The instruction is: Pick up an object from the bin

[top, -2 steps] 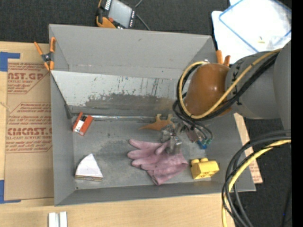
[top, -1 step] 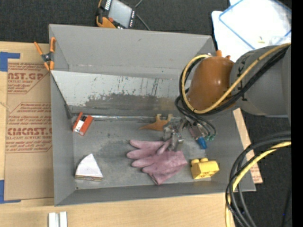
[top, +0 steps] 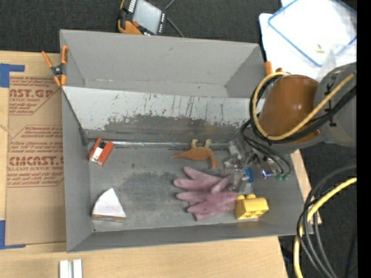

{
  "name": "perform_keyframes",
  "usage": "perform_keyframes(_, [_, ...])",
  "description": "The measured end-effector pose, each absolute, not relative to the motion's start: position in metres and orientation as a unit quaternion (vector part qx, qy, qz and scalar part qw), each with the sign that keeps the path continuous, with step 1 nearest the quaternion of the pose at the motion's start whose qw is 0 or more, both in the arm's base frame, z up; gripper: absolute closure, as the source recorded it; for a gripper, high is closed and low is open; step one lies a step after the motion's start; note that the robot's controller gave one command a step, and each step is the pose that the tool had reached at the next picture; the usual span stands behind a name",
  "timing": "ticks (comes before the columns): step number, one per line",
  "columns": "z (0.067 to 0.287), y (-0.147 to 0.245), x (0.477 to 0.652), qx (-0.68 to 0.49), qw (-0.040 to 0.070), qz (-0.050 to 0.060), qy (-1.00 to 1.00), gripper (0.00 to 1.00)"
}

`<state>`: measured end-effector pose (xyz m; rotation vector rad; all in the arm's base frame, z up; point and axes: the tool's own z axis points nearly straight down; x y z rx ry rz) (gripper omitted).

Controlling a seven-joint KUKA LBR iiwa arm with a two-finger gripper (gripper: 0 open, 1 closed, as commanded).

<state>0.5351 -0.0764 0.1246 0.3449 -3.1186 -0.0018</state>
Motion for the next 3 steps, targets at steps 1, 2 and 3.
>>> perform_keyframes(1, [0.12,-0.045,0.561,0.135,-0.005,-0.001,-0.991,1.0])
perform_keyframes(2, [0.205,-0.076,0.54,0.112,-0.003,0.001,-0.994,1.0])
perform_keyframes(3, [0.214,-0.073,0.539,0.115,0.005,-0.002,-0.993,1.0])
